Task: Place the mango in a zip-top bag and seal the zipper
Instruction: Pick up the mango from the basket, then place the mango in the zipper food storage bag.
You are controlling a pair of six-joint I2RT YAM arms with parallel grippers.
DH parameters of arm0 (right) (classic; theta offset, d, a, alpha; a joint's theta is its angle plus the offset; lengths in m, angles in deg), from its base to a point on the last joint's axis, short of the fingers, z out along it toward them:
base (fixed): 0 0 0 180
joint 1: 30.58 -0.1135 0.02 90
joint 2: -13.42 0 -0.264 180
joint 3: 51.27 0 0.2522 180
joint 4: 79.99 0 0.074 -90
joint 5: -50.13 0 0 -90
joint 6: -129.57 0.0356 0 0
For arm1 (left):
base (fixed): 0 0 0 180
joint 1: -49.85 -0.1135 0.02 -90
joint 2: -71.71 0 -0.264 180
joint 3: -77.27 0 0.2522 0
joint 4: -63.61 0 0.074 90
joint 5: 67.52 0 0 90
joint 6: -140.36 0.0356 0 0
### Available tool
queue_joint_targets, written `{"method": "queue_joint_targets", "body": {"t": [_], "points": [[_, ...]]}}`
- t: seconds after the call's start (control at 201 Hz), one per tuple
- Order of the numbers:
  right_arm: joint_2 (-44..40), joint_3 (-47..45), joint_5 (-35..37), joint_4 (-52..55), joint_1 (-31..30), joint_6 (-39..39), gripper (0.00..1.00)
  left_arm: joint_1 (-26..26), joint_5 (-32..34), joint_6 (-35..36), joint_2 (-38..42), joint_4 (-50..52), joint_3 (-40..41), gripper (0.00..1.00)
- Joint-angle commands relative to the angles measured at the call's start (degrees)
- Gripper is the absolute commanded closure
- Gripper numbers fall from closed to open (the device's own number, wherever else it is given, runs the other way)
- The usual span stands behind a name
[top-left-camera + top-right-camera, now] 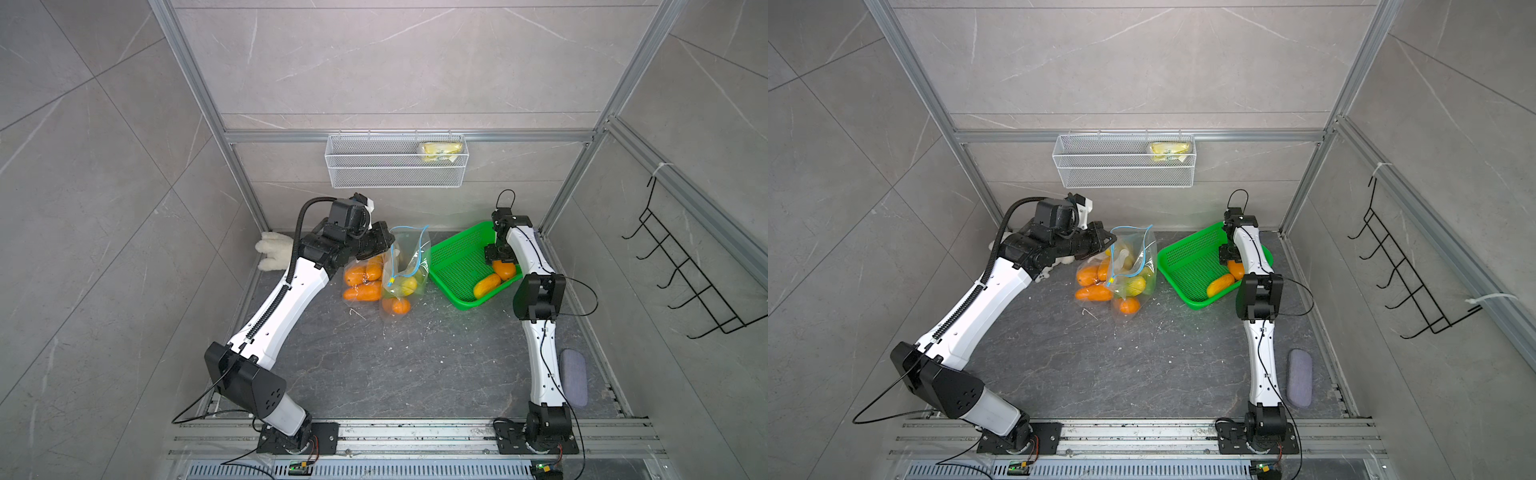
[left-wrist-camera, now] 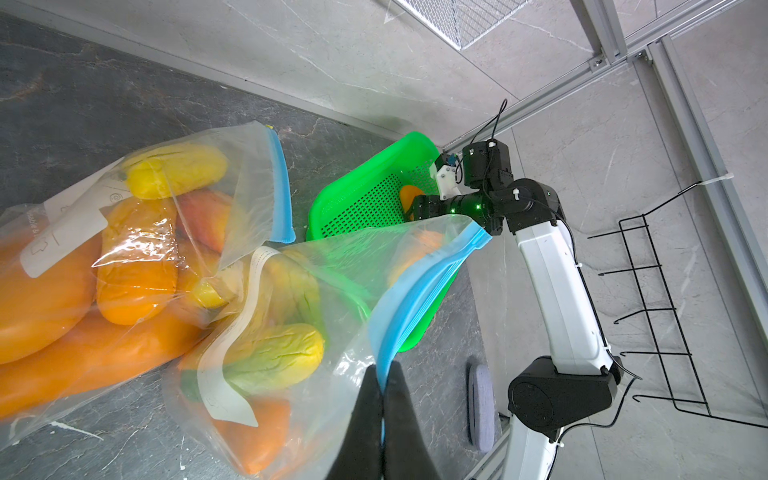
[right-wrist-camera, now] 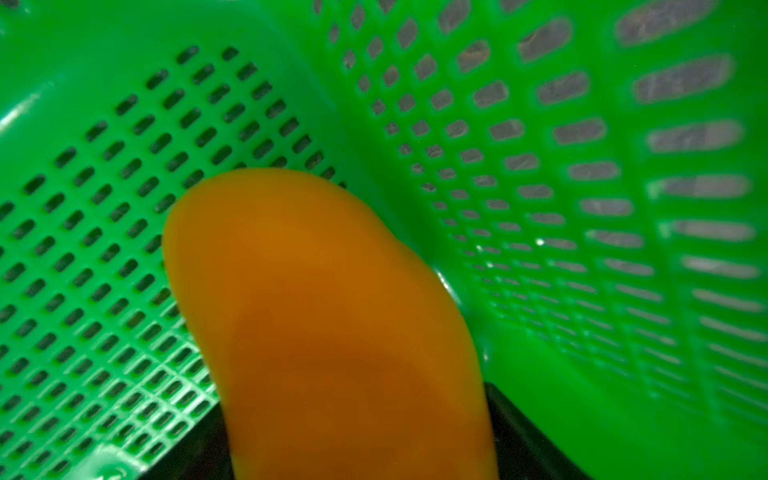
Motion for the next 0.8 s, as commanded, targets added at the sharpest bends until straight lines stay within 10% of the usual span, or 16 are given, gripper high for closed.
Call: {"method": "queue_joint_targets", "body": {"t": [0.0,0.573,0.797], "points": [[-3.66,-4.54,-6.7,-1.41,-0.3,-0.08,0.31,0.01,0.39,0.35,2.24,-2.66,-0.09,1.0],[-66.97,-74.17,-34.03,-72.36,-13.67,20.17,0.63,0.03,-0.9,-0.27,0.0,-2.34,-1.98,1.0],[-71.24,-87.26,-29.76,-102.52,-28.33,30.94,0.68,0.03,-1.14,-0.72,-0.32,-2.05,-2.33,1.0]]}}
